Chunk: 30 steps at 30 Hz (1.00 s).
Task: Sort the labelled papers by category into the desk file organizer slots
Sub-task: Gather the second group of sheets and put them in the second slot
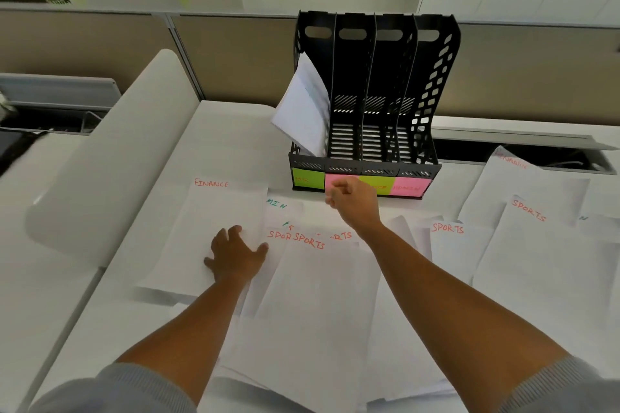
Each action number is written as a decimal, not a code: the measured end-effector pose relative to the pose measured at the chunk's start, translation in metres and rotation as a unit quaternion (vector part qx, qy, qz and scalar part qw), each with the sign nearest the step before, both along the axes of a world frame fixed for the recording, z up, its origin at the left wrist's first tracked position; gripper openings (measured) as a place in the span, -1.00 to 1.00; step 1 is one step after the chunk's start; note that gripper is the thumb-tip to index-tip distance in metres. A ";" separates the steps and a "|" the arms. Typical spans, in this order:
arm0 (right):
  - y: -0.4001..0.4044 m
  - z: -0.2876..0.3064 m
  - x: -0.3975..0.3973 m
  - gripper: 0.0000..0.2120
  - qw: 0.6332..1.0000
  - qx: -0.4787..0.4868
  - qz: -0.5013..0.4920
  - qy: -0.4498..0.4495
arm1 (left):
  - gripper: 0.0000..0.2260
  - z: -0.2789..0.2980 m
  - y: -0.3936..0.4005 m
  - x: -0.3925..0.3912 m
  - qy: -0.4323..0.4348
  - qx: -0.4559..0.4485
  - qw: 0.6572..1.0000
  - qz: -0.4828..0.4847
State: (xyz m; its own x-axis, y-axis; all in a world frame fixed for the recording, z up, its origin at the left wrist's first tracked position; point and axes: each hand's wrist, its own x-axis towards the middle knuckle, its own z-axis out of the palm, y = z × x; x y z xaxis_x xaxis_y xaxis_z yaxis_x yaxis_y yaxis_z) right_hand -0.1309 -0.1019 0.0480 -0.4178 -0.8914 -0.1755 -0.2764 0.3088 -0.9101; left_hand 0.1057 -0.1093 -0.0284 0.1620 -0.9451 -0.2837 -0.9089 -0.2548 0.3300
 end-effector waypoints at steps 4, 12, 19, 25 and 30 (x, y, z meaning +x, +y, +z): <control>0.018 -0.023 0.001 -0.88 0.990 0.117 0.038 0.071 | -0.21 0.002 0.012 0.002 -0.031 0.032 0.999 -0.028; 0.048 -0.038 0.001 -0.75 0.930 0.257 0.128 0.229 | -0.46 0.007 0.023 0.003 -0.033 -0.017 0.998 -0.050; 0.069 -0.040 -0.002 -0.52 0.906 0.321 0.011 0.275 | -0.63 0.006 0.037 -0.015 0.027 -0.117 0.984 -0.133; 0.080 -0.045 -0.009 -0.40 0.916 0.337 -0.032 0.213 | -0.46 0.005 0.040 -0.031 0.059 -0.054 0.996 -0.046; 0.086 -0.049 -0.021 -0.53 0.945 0.282 -0.031 0.161 | -0.60 0.003 0.038 -0.029 0.124 -0.047 0.991 -0.008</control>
